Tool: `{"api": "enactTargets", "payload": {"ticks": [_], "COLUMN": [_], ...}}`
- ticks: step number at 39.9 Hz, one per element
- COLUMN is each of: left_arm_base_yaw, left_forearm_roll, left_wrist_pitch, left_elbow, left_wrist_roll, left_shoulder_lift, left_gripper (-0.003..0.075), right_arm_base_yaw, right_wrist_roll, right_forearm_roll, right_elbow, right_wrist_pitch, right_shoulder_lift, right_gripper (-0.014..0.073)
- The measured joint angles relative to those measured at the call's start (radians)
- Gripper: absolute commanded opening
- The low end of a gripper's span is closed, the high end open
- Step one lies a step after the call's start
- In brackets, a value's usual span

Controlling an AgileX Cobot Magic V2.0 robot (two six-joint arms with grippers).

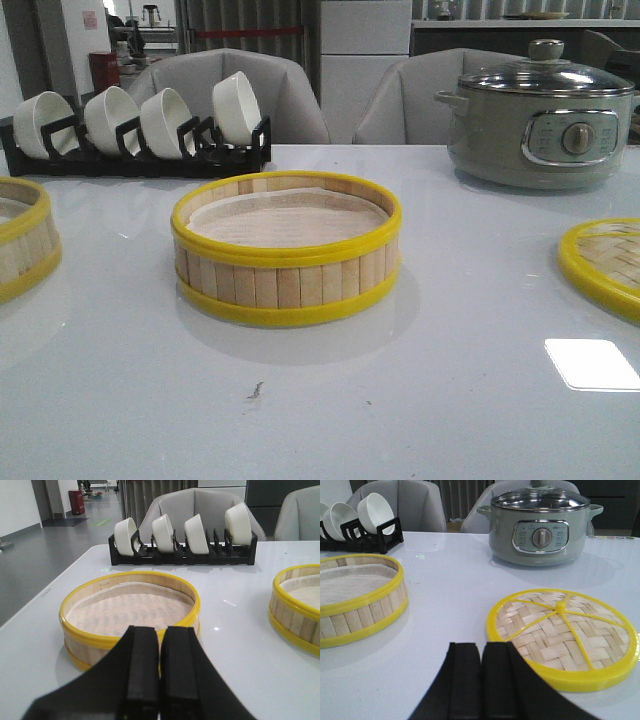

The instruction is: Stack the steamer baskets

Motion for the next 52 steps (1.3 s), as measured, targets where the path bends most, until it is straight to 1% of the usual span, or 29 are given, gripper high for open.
{"api": "enactTargets", "payload": {"ticks": [42, 46, 48, 52], "left_arm_base_yaw": [0.0, 0.0, 0.0, 0.0], "left_forearm_roll": [0.0, 0.002, 0.004, 0.027], "left_wrist_pitch": [0.01, 0.074, 0.117, 0.19], "left_elbow": [-0.003, -0.068, -0.136, -0.342], "left_wrist_roll": [0.0, 0.0, 0.0, 0.0], "left_shoulder_lift": [0.0, 0.05, 0.108, 0.28], "left_gripper": [0.0095, 0.0095, 0.0095, 0.0095], "right_arm_base_yaw": [0.0, 0.0, 0.0, 0.0], "right_wrist_roll": [0.0, 0.0, 0.0, 0.0], "right_forearm_roll": [0.0, 0.0, 0.0, 0.0], "right_elbow": [0.0, 0.0, 0.0, 0.0], "right_wrist_pitch": [0.0, 0.0, 0.0, 0.0], "right_shoulder_lift": [0.0, 0.0, 0.0, 0.0], "right_gripper": [0.005, 0.005, 0.005, 0.005]}}
